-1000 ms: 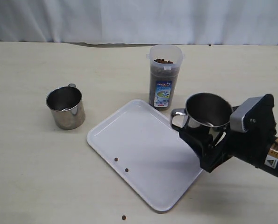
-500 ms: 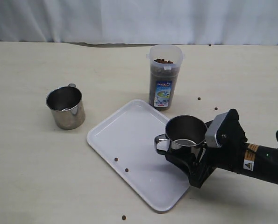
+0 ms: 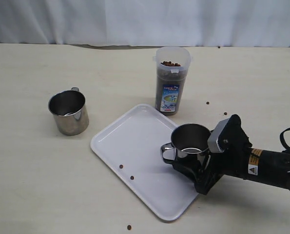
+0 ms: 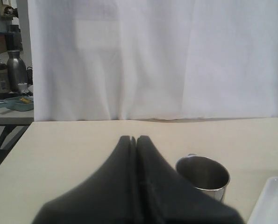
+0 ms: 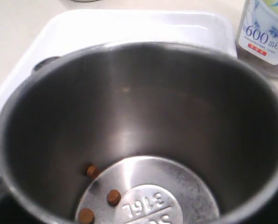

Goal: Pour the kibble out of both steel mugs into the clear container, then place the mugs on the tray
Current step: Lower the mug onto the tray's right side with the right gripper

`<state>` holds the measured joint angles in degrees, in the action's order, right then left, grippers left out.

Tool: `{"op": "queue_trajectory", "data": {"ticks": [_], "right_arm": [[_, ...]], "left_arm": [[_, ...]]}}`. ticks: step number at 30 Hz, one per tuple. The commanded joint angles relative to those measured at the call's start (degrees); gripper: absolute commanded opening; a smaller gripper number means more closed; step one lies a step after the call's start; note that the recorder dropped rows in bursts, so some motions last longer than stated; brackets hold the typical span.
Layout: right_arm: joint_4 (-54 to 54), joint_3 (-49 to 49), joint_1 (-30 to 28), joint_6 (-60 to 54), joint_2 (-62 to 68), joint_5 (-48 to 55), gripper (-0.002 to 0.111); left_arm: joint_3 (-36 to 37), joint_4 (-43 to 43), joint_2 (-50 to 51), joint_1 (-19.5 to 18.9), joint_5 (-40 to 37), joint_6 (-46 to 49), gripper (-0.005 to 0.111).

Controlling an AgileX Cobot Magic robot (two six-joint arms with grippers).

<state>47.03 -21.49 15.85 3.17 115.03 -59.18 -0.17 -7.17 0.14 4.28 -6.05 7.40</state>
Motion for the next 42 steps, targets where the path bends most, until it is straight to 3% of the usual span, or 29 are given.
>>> {"op": "queue_trajectory", "data": {"ticks": [1, 11, 19, 23, 28, 32, 42], "right_arm": [[0.1, -0.3, -0.4, 0.0, 0.1, -0.3, 0.005], [-4.7, -0.5, -0.4, -3.2, 0.1, 3.7, 0.006], [-5.5, -0.5, -0.4, -4.6, 0.1, 4.0, 0.032], [-5.6, -0.5, -0.4, -4.6, 0.1, 3.9, 0.039], [-5.9, -0.5, -0.4, -9.7, 0.1, 4.3, 0.060], [-6.3, -0.5, -0.4, -10.6, 0.1, 4.2, 0.071], [-6.3, -0.4, -0.4, -10.2, 0.0, 3.7, 0.071]], "left_arm": [[0.2, 0.3, -0.1, 0.4, 0.4, -0.1, 0.000], [0.2, 0.3, -0.1, 0.4, 0.4, -0.1, 0.000], [0.2, 0.3, -0.1, 0.4, 0.4, -0.1, 0.000], [0.2, 0.3, -0.1, 0.4, 0.4, -0.1, 0.000], [0.2, 0.3, -0.1, 0.4, 0.7, -0.1, 0.000], [0.2, 0.3, -0.1, 0.4, 0.7, -0.1, 0.000], [0.2, 0.3, -0.1, 0.4, 0.7, -0.1, 0.000]]}}
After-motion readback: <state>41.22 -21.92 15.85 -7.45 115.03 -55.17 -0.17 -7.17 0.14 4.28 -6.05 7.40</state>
